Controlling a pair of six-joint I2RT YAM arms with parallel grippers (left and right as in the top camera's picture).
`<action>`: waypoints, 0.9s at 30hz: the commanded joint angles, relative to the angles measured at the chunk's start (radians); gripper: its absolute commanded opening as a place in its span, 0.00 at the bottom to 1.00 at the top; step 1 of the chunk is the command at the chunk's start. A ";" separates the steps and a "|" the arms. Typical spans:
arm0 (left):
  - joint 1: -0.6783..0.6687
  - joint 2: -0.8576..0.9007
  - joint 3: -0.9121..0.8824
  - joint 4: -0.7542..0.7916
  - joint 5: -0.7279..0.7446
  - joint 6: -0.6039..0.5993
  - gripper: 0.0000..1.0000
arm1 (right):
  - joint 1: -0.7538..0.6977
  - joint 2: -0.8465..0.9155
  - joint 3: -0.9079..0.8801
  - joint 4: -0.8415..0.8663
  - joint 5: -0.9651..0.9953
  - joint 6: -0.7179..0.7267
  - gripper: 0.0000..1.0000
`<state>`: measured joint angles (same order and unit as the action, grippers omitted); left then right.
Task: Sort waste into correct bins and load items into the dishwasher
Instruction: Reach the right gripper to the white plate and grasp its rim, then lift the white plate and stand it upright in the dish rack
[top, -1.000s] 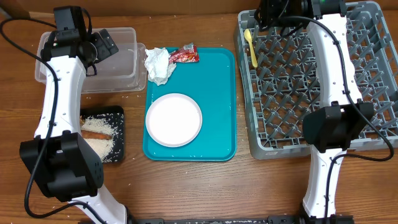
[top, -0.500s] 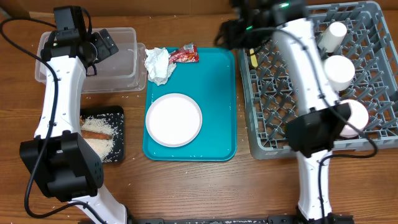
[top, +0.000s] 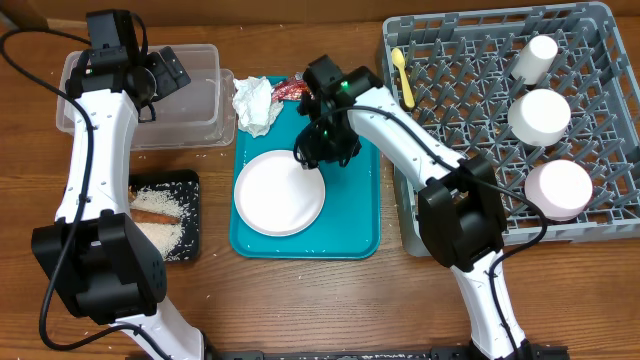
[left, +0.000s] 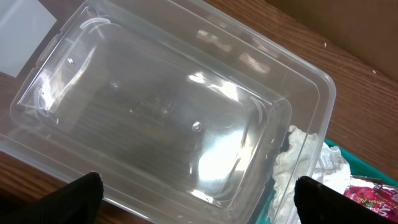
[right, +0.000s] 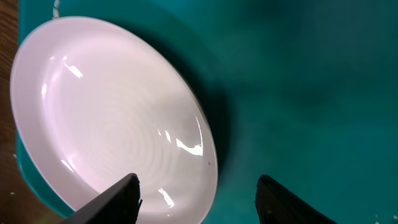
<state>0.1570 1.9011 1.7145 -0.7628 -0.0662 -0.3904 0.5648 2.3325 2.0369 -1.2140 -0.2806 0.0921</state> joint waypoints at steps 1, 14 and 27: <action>-0.007 -0.003 0.013 0.004 0.000 -0.006 1.00 | 0.006 -0.007 -0.063 0.032 0.007 0.063 0.57; -0.007 -0.003 0.013 0.004 0.000 -0.006 1.00 | 0.006 -0.007 -0.169 0.087 -0.008 0.194 0.04; -0.007 -0.003 0.013 0.004 0.000 -0.006 1.00 | -0.121 -0.008 0.473 -0.361 0.341 0.217 0.04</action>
<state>0.1570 1.9011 1.7145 -0.7628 -0.0658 -0.3901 0.5140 2.3341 2.3283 -1.5047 -0.1787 0.3035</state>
